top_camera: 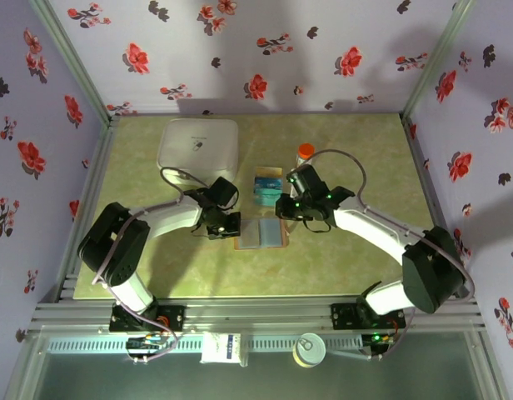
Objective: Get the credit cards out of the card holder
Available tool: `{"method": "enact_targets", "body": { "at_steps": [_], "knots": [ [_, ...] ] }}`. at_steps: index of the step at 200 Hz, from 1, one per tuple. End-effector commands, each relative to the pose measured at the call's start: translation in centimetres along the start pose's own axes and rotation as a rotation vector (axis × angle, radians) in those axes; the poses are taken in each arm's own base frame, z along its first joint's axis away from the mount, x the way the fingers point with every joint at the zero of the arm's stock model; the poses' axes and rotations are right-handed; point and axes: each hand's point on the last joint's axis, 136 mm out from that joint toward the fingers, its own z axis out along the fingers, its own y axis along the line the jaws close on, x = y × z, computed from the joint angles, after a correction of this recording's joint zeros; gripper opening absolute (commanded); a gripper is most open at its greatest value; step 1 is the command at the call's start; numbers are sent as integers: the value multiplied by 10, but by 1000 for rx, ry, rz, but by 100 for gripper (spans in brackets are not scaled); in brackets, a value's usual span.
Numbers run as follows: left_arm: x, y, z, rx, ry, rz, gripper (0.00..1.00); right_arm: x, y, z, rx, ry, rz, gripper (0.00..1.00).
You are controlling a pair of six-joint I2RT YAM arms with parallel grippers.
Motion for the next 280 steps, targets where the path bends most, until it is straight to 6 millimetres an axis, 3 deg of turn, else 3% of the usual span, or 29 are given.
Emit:
{"method": "enact_targets", "body": {
  "at_steps": [1,73,114,158,208,280],
  "knots": [
    [10,10,1,-39,19,0,0,-2,11,7,-23,2,7,16],
    [9,10,8,-13,26,10,0,10,29,33,-67,39,49,16],
    [6,16,6,-16,17,1,0,21,42,59,-102,122,121,16],
    [2,16,5,-21,15,-7,0,35,58,86,-151,182,142,28],
    [2,17,5,-21,16,-7,0,49,58,101,-129,220,148,28],
    [8,26,8,-51,37,-27,0,60,30,99,35,242,147,27]
  ]
}}
